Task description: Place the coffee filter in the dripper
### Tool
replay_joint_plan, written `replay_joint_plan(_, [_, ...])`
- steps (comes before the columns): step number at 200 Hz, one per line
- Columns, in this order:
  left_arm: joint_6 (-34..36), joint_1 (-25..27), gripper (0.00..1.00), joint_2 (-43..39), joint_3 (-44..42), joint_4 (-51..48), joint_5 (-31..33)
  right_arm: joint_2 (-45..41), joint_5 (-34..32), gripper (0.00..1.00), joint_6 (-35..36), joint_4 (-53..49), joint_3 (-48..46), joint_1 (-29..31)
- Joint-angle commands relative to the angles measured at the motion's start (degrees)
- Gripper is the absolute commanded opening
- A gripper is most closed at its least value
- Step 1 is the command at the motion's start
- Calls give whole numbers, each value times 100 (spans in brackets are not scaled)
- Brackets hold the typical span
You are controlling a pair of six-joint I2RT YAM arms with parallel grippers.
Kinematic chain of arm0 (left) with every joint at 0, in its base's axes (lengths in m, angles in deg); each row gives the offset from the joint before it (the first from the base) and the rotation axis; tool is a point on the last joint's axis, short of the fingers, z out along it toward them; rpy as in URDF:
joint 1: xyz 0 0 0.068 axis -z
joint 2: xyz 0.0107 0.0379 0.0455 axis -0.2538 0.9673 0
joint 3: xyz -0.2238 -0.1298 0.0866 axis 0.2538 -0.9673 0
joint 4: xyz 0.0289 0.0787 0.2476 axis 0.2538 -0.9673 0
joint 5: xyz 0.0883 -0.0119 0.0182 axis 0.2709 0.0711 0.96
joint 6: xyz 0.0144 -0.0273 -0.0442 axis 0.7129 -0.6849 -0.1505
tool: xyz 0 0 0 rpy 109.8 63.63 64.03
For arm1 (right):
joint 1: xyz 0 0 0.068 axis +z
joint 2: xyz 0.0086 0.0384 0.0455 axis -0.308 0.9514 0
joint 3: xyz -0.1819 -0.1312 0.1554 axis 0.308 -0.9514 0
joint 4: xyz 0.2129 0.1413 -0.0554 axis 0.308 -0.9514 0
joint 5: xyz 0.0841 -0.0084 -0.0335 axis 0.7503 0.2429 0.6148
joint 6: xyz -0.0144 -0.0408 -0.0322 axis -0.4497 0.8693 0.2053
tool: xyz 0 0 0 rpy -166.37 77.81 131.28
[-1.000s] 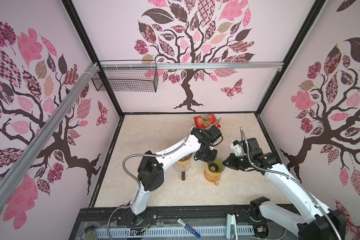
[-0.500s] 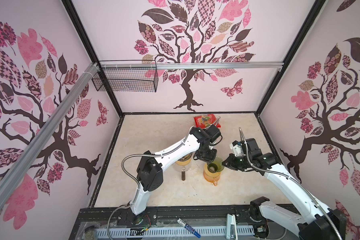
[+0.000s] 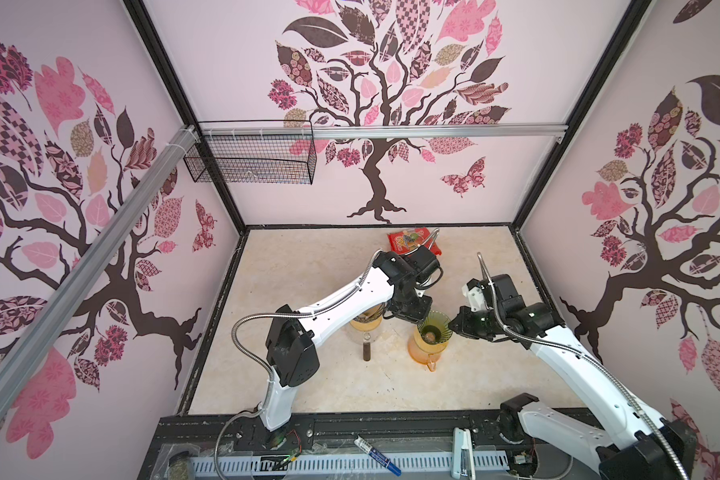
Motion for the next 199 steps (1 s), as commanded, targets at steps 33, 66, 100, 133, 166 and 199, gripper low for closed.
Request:
replay_joint_plan(33, [114,121,28,87,57,-138,10,43,-418,0,122,-292,186,64])
replay_joint_plan(66, [105,128,23,271,259,-235,42,12,-414,0,117,-277,123,62])
replay_joint_plan(100, [119,128,19,323,298,-278,63,-36,-409,0,67,-224,57,64])
replay_joint_plan(133, [141,126,16,347,327,-298,55,-27,-357,0,41,-169,-1,65])
replay_joint_plan(166, [149,129,12,344,292,-297,70,-31,-280,0,-2,-78,-108,72])
replay_joint_plan(199, [185,130,10,367,214,-300,14,-23,-243,0,-12,-34,-205,82])
